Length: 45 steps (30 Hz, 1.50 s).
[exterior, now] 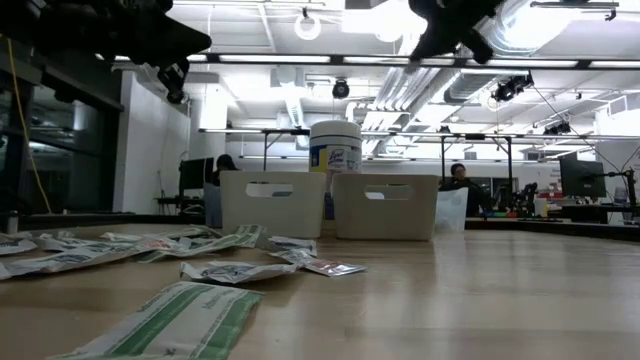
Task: Pick & Place First Aid Supplies
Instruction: Put the band aid into the transparent bin
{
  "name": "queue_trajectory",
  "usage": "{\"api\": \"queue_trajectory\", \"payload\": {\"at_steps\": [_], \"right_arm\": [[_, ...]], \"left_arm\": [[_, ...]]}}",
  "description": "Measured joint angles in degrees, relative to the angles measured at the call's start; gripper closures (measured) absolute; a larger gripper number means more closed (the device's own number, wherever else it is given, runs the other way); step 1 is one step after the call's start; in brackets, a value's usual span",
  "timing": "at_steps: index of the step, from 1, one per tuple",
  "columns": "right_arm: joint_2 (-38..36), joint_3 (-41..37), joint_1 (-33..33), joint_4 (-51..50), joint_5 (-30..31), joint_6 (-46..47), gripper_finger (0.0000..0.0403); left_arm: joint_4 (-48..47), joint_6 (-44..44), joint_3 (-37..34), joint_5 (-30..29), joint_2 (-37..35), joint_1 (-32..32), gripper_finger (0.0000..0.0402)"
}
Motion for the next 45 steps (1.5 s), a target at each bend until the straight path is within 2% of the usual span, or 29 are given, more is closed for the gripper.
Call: {"api": "queue_trajectory", "payload": {"at_steps": [5, 10, 15, 20, 25, 29, 39, 42, 45], "right_arm": [[-6.19, -11.55, -0.73, 4.07, 3.12, 6.77, 0.0403], [-7.54, -23.97, -2.19, 18.79, 6.8, 13.29, 0.0403], [-4.13, -32.43, -5.66, 34.08, 9.34, 18.02, 0.0403], [2.06, -34.58, -9.76, 42.51, 8.02, 17.76, 0.0403], [10.44, -33.03, -15.47, 53.32, -2.31, 8.03, 0.0403], [16.4, -30.76, -20.62, 56.38, -10.13, 2.81, 0.0403], [25.21, -24.69, -35.26, 53.27, -41.48, -6.19, 0.0403], [26.94, -23.08, -38.54, 49.87, -48.11, -7.65, 0.0403], [27.74, -22.38, -40.65, 46.55, -51.72, -8.17, 0.0403]], "left_arm": [[-2.12, 0.03, 0.0, -0.14, -1.19, 0.0, 0.0401], [-2.09, 0.03, 0.0, -0.74, -1.26, -0.02, 0.0401], [-2.01, -0.68, 0.0, -3.44, -1.26, -0.02, 0.0401], [-1.69, -1.99, 0.0, -5.24, -1.26, -0.02, 0.0401], [-1.12, -3.01, 0.0, -8.12, -1.26, -0.04, 0.0401], [-0.99, -3.23, 0.0, -8.53, -1.26, -0.04, 0.0401], [-0.77, -5.4, 0.02, -8.56, -1.28, -0.07, 0.0401], [-0.75, -6.04, 0.02, -8.64, -1.28, -0.07, 0.0401], [-0.75, -6.2, 0.02, -8.64, -1.28, -0.07, 0.0401]]}}
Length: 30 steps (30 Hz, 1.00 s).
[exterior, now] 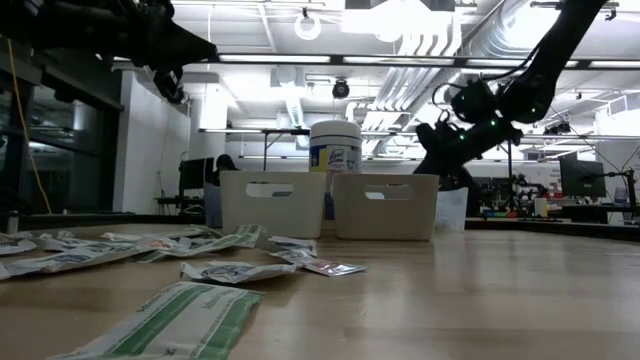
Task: Pick & Place First Aid Supplies
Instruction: Put the band aid into the transparent bin
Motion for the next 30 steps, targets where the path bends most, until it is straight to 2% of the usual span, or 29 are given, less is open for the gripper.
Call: {"api": "queue_trajectory", "payload": {"at_steps": [11, 17, 23, 30], "right_arm": [[0.0, 0.09, -0.93, -4.79, -4.14, -6.17, 0.0399], [0.0, 0.09, -0.93, -5.17, -4.4, -6.14, 0.035], [-0.65, 0.09, -0.95, -6.15, -1.26, -5.01, 0.0293], [-6.99, 0.09, -0.92, -5.89, -0.63, -4.89, 0.0279]], "left_arm": [[0.0, -0.04, 0.02, -0.04, 0.0, 0.0, 0.0401], [0.02, -0.06, 0.02, -0.07, 0.0, 0.0, 0.0401], [0.0, -0.49, 0.02, -0.07, 0.0, 0.0, 0.0401], [-0.01, -1.27, 0.02, 0.35, 0.0, 0.0, 0.0401]]}}
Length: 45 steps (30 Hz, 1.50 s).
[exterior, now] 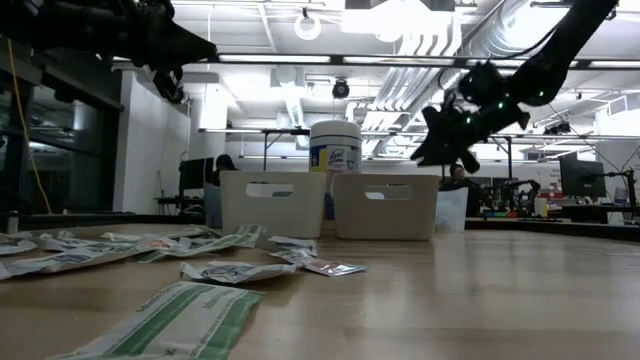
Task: Pick & Place First Aid Supplies
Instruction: Put the band aid into the transparent bin
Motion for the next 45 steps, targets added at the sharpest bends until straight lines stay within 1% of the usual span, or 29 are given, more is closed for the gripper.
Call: {"api": "queue_trajectory", "payload": {"at_steps": [4, 9, 14, 19, 22, 25, 28, 35, 38, 42, 45], "right_arm": [[-5.36, 0.0, 1.57, -2.17, -0.56, 0.24, 0.0279], [-12.52, 0.0, 5.96, -5.93, -0.45, 0.27, 0.0278], [-19.13, 0.0, 12.85, -10.91, 0.07, 0.99, 0.0278], [-23.82, 0.0, 21.48, -16.77, 4.08, 4.31, 0.0279], [-25.02, 0.0, 27.15, -19.67, 7.22, 7.11, 0.0279], [-24.97, 0.0, 32.88, -21.14, 9.4, 9.21, 0.0279], [-24.87, 0.0, 38.24, -22.47, 13.36, 10.85, 0.0279], [-24.87, -0.02, 47.21, -23.1, 21.98, 14.89, 0.0279], [-24.87, 0.0, 49.75, -23.09, 24.52, 15.98, 0.0279], [-24.85, 0.0, 52.4, -23.08, 27.64, 17.39, 0.0279], [-24.85, 0.0, 54.21, -23.08, 29.7, 17.44, 0.0279]], "left_arm": [[-0.4, 0.56, 0.0, 0.79, 0.0, 0.0, 0.0401], [-3.45, 3.24, 0.0, 2.57, 0.0, 0.0, 0.0401], [-7.8, 3.37, 0.02, 7.53, -0.02, -0.44, 0.0401], [-16.81, 2.82, 0.02, 7.26, -0.02, -4.69, 0.0401], [-23.38, 1.77, 0.02, 6.26, -0.03, -8.18, 0.0401], [-30.03, 1.06, 0.02, 3.47, -0.04, -12.1, 0.0401], [-35.11, 0.38, 0.02, 1.18, -0.04, -15.64, 0.0401], [-46.12, -1.12, 0.02, -6.47, 0.02, -22.63, 0.0401], [-47.89, -1.13, 0.02, -7.14, 0.02, -24.34, 0.0401], [-46.66, -1.21, 0.02, -6.95, 0.61, -25.75, 0.04], [-46.59, -1.16, 0.02, -5.98, 1.88, -26.74, 0.038]]}}
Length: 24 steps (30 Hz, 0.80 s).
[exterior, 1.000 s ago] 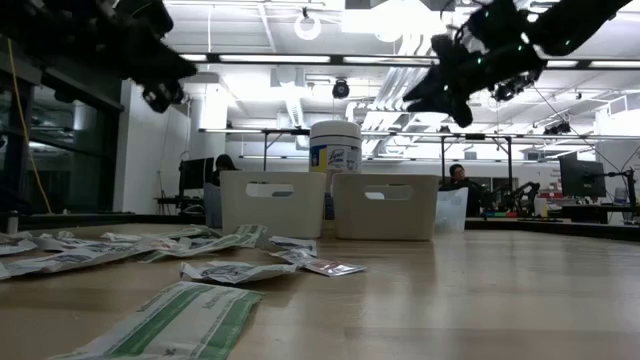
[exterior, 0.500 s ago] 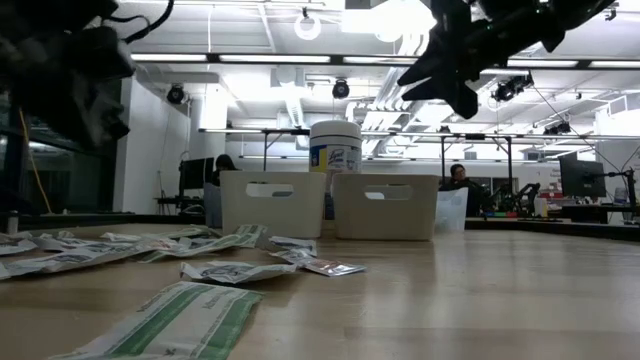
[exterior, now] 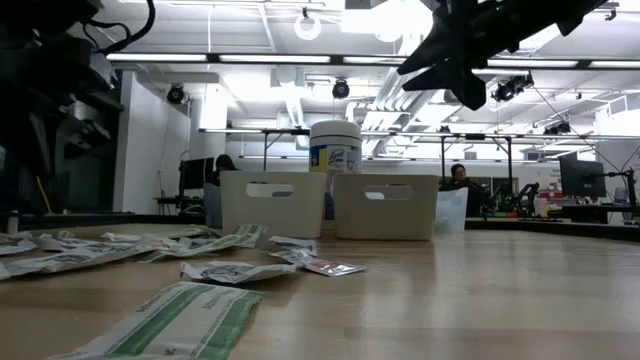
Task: Pick & Place First Aid Supplies
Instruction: Put the band aid into the transparent bin
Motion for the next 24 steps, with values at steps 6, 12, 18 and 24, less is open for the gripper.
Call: {"api": "queue_trajectory", "payload": {"at_steps": [6, 12, 18, 24], "right_arm": [[0.02, 0.0, 2.21, -0.04, 3.62, -0.05, 0.0279], [0.02, 0.0, 2.9, -0.06, 5.84, -0.1, 0.0279], [0.02, -0.02, 2.89, -0.32, 6.21, -0.62, 0.0279], [0.02, -0.02, 2.89, -0.74, 6.98, -0.64, 0.0279]], "left_arm": [[0.19, -0.43, 0.0, 0.01, 5.77, 0.0, 0.0279], [1.8, -0.48, -0.02, -7.1, 13.0, 0.11, 0.0212], [4.6, -0.3, -0.02, -6.33, 19.55, 0.09, 0.0209], [5.36, -0.21, 0.26, -6.56, 24.91, 0.09, 0.0209]]}}
